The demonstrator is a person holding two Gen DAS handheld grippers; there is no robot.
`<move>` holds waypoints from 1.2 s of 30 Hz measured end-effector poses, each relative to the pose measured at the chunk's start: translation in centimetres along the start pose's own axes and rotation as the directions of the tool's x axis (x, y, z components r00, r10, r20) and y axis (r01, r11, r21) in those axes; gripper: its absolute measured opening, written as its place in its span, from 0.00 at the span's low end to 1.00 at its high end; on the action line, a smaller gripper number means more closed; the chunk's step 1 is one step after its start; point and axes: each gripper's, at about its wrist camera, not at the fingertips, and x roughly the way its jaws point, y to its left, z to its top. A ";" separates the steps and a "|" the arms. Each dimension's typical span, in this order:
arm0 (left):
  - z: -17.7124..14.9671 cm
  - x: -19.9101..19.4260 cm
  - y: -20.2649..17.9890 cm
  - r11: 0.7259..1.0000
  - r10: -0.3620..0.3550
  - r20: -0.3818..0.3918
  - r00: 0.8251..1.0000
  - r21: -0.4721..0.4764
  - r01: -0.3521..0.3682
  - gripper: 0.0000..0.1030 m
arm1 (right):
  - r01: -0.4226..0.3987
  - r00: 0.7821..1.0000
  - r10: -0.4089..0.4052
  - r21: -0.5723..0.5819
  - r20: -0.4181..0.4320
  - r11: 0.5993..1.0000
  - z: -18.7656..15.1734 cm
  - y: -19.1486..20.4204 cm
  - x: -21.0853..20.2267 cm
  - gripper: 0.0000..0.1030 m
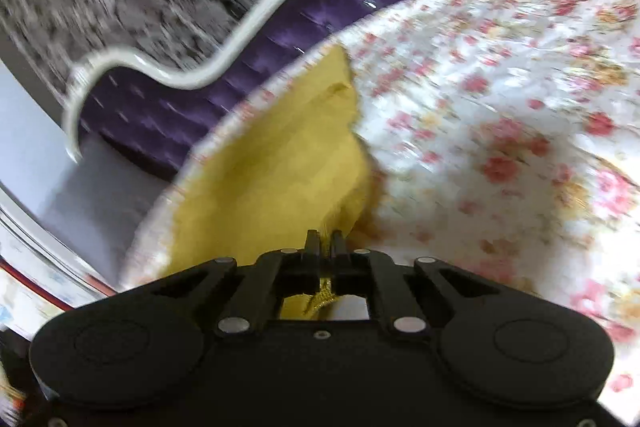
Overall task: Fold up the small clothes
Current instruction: 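Grasp the sweater hem with both grippers and fold it toward the collar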
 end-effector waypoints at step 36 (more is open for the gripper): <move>22.9 19.9 6.1 0.975 0.186 0.134 0.973 0.094 -0.199 0.58 | 0.094 0.988 -0.078 -0.118 0.133 0.989 21.2 1.4 26.6 0.53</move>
